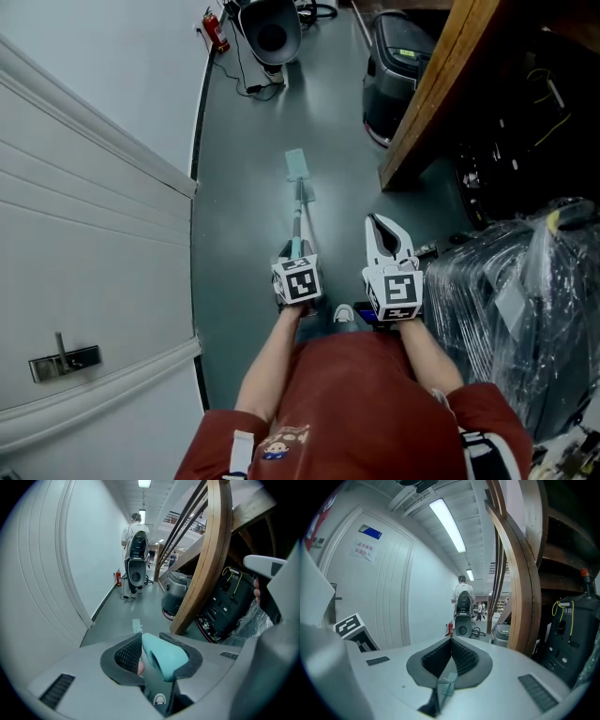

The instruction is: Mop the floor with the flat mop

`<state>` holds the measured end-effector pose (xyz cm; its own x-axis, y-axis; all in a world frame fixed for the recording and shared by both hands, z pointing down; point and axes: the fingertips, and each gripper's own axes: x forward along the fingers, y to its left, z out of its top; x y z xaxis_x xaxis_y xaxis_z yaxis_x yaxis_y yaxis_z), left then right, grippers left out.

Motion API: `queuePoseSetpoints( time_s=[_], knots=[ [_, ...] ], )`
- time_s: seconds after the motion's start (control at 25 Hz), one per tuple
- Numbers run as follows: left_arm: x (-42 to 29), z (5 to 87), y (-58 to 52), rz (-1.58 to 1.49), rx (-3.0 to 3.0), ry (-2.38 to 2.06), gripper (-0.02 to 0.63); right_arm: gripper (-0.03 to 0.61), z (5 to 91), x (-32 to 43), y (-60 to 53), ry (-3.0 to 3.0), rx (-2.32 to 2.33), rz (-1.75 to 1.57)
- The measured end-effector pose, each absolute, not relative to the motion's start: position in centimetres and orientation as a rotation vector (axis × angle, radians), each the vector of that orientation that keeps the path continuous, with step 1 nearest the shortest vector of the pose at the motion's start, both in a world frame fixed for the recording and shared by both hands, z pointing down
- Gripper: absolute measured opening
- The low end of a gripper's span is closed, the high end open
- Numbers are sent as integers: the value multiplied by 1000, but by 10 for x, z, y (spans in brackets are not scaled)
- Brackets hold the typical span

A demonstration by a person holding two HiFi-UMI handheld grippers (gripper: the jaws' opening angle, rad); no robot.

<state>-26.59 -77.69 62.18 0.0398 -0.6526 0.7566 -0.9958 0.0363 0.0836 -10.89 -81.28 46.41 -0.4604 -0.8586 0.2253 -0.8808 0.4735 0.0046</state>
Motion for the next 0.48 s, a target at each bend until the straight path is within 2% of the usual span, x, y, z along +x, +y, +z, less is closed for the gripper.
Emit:
queuePoseSetpoints(
  time_s=[0.48],
  knots=[
    [-274,625,-762,690,1627,-1705,126,17,471,-100,-799,-2511,1500,185]
  ],
)
